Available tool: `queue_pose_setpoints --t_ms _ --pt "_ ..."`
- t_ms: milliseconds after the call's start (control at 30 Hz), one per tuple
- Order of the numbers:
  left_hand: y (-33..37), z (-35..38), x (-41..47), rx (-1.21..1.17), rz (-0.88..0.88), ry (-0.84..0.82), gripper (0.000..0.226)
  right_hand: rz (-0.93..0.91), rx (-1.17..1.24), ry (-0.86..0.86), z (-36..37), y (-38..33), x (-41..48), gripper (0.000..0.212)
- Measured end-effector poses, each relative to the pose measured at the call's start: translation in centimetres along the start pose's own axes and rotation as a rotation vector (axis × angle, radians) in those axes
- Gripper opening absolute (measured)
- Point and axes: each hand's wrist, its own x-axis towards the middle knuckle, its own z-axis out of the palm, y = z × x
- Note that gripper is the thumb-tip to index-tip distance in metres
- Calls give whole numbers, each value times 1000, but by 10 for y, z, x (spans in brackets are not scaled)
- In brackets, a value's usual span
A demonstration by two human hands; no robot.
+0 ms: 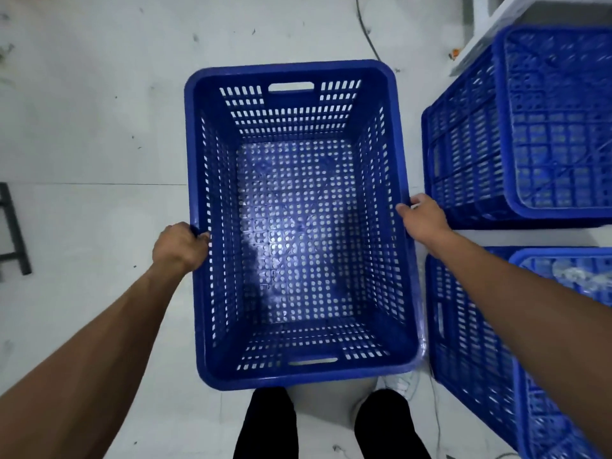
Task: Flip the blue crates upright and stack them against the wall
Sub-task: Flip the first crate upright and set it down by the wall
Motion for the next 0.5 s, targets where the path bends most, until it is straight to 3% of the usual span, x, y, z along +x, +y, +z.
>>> queue_pose_setpoints --t_ms 233,400,500 --pt "5 -1 4 -111 -35 -23 23 115 278 23 2 -7 5 25" --pt "8 -20 -7 -160 -42 -25 25 168 411 54 -9 -30 -7 42" --pt "6 -39 -19 -196 -41 -16 24 176 426 58 -23 -44 -22 39"
